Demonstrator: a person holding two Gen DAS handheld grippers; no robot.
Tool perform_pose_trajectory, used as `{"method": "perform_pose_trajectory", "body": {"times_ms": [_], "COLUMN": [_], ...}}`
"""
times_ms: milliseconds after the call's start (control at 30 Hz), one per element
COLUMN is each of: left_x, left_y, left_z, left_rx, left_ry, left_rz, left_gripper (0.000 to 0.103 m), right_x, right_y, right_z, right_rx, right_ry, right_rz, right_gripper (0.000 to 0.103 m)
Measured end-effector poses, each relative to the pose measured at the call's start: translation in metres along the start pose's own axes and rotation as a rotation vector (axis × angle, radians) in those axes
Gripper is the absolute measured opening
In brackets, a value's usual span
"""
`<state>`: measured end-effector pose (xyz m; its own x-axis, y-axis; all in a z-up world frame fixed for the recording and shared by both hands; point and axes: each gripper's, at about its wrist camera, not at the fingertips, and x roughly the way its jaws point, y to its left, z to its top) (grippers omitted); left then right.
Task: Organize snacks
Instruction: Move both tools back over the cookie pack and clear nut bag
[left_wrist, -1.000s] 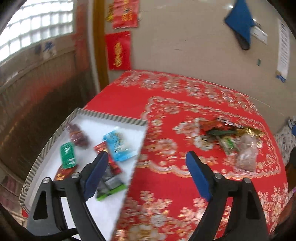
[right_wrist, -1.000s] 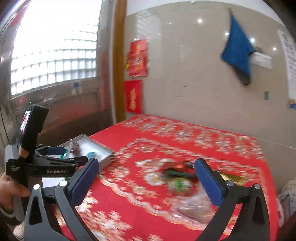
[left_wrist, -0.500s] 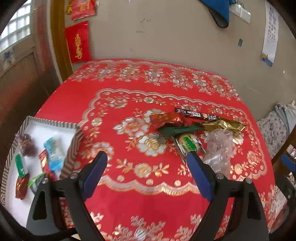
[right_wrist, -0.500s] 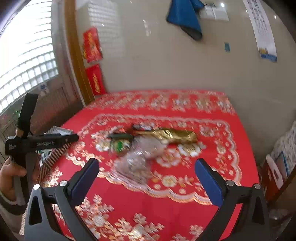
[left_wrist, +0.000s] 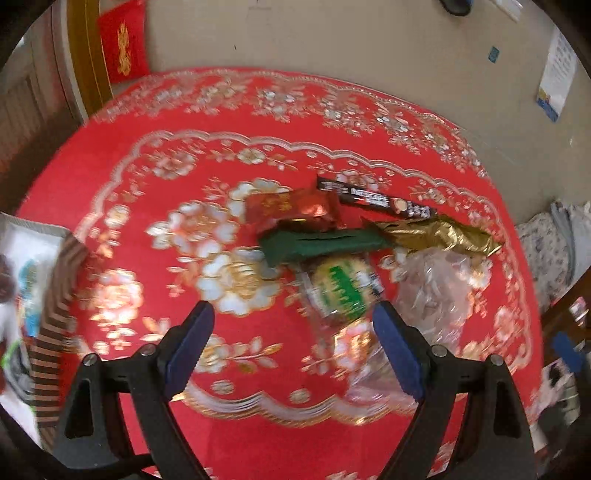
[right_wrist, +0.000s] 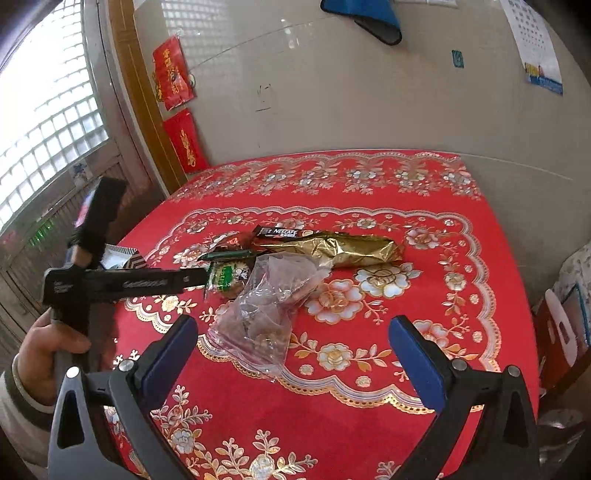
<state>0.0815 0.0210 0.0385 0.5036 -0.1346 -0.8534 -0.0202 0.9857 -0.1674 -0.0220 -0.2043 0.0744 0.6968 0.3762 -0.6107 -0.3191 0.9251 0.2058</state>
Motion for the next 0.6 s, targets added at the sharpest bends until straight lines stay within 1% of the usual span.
{"method": "perform_pose_trajectory", "body": {"times_ms": [67, 167, 233, 333, 600], "left_x": [0.006, 0.019, 0.03, 0.04, 0.051], "left_y": [-0.005, -0.013, -0.016, -0.02, -0.032], "left_z": [0.003, 0.008, 0.01, 0.013, 0.018], "left_rx": [-0.016, -0.011, -0.026, -0.04, 0.003], "left_ry": [0.006, 0.022, 0.044, 0.054, 0.051], "left_rz": [-0.019, 0.007, 0.0, -0.006, 0.032], "left_gripper": [0.088, 0.088, 0.088, 0.088, 0.088], "right_x": [0.003, 0.008, 0.01, 0.012, 0.024], "right_y": [0.0, -0.001, -0.002, -0.003, 0.0], "right_z": [-0.001, -0.003, -0.004, -0.004, -0.005], "right_rx": [-0.005, -0.009, -0.007, -0.001, -0.003], "right_ry": [0.009, 0.03, 0.037, 0.042, 0.07], "right_rz": [-0.007, -0.016, -0.012, -0.002, -0.003], "right_gripper": [0.103, 0.103, 0.103, 0.103, 0.103]}}
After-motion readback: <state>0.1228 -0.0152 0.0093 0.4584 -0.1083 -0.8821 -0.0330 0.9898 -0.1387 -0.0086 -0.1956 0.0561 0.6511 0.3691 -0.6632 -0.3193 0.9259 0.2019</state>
